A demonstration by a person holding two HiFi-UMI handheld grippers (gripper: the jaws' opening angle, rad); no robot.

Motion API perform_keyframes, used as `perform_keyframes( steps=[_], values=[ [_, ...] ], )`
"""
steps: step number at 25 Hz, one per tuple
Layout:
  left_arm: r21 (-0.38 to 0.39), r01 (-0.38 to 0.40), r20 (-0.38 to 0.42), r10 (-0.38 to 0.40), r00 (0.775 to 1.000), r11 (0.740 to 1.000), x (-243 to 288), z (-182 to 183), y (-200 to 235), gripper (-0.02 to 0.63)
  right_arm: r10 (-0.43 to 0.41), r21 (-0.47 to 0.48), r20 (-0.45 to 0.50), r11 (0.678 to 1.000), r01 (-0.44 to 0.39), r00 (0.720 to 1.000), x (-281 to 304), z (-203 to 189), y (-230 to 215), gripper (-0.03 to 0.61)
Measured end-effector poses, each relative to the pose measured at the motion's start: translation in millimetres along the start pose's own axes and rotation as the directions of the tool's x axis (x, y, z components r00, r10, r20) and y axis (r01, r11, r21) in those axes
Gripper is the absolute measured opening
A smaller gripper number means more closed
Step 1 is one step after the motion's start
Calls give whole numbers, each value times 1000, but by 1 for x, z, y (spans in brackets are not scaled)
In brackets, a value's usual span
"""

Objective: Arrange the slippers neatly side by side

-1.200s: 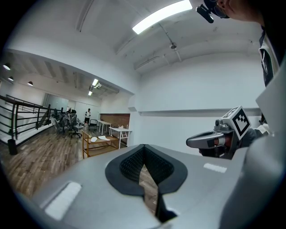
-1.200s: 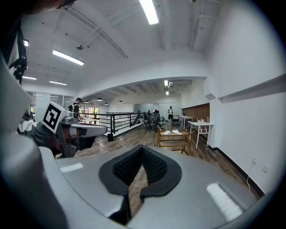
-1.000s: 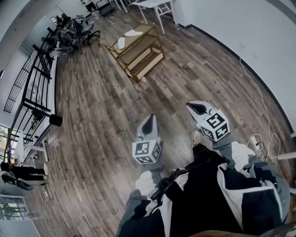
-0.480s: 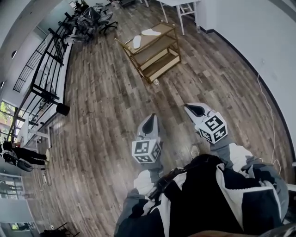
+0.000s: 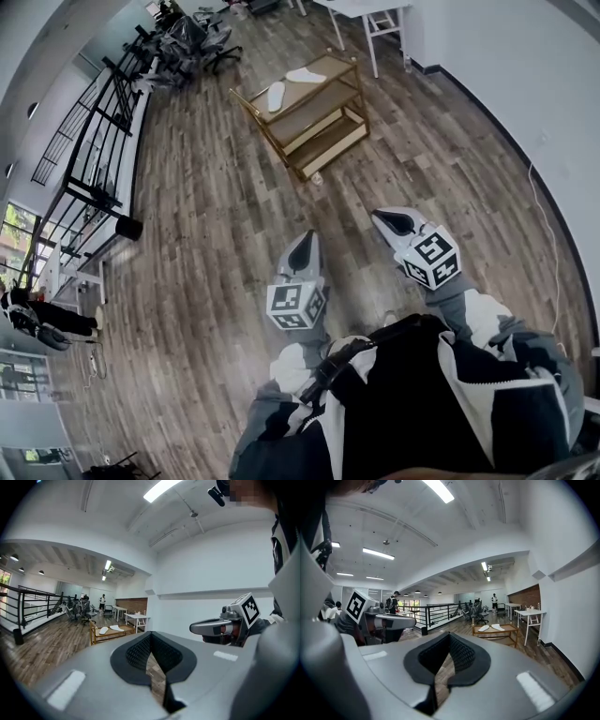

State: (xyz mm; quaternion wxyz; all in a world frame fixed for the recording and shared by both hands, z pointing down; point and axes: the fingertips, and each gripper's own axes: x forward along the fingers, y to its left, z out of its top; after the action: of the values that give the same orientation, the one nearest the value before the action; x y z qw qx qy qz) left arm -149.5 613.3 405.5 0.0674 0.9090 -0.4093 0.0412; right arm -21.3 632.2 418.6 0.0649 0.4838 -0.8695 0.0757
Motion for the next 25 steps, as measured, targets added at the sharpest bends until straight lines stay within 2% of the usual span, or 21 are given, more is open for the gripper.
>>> perform_keyframes(
  steps=[7,16,25],
  values=[
    [7,4,12,-4,1000,1000,20,12,4,8,-6,-3,-18,1000,6,1000,6,-1,-12,5],
    [-4,79,8,-79,997,997,86,3,19,8,-43,2,-40,999,43,998,32,-11,-58,5],
    [4,139,27,-139,990,990,168,30,79,8,-90,-22,-39,996,89,995,109,19,-108,5]
  ],
)
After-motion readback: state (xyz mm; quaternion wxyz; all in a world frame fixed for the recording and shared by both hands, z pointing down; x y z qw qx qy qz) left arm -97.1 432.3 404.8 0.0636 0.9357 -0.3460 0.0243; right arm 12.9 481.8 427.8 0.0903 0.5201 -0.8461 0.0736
